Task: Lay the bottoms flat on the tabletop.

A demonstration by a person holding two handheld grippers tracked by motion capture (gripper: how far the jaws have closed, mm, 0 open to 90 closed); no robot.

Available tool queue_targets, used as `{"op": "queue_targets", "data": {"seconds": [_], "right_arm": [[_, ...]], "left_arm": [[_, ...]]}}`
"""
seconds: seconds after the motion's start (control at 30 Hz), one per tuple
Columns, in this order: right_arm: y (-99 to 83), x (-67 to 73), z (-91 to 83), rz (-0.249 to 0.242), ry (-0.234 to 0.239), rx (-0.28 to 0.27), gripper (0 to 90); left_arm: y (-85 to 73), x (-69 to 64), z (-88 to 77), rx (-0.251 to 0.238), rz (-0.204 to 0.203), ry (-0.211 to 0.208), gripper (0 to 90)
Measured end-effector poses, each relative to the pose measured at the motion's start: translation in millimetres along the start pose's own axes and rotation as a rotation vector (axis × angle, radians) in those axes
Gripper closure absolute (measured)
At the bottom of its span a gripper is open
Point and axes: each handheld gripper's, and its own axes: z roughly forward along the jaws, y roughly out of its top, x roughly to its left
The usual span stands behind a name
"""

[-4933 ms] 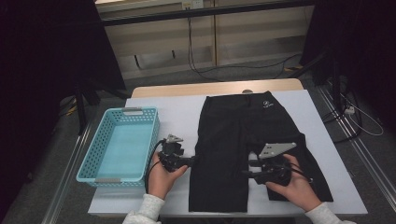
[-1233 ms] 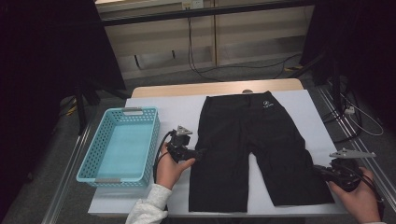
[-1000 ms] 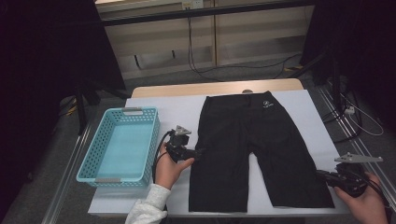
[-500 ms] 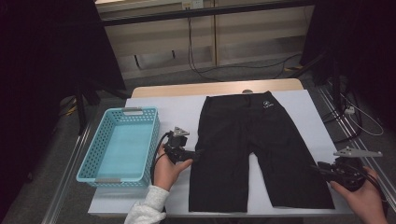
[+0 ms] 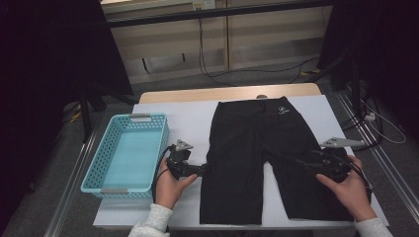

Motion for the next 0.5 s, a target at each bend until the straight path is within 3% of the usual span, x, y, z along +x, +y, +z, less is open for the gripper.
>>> {"op": "queue_targets", "data": {"seconds": [0.17,0.27,0.5], "right_arm": [[15.7,11.5,15.9,-0.019,0.016,-0.030,23.2],[23.4,17.3,24.9,-0.016,0.026,-0.030,20.0],[36.4,32.6,42.9,-0.063,0.028,-0.022,17.3]], "left_arm": [[-4.0,-1.1,-4.9,-0.005,-0.007,-0.005,9.6],[-6.4,-1.8,-6.6,-0.001,0.007,-0.015,7.0],[-12.3,-6.8,-6.5,0.017,0.019,-0.012,6.3]]}}
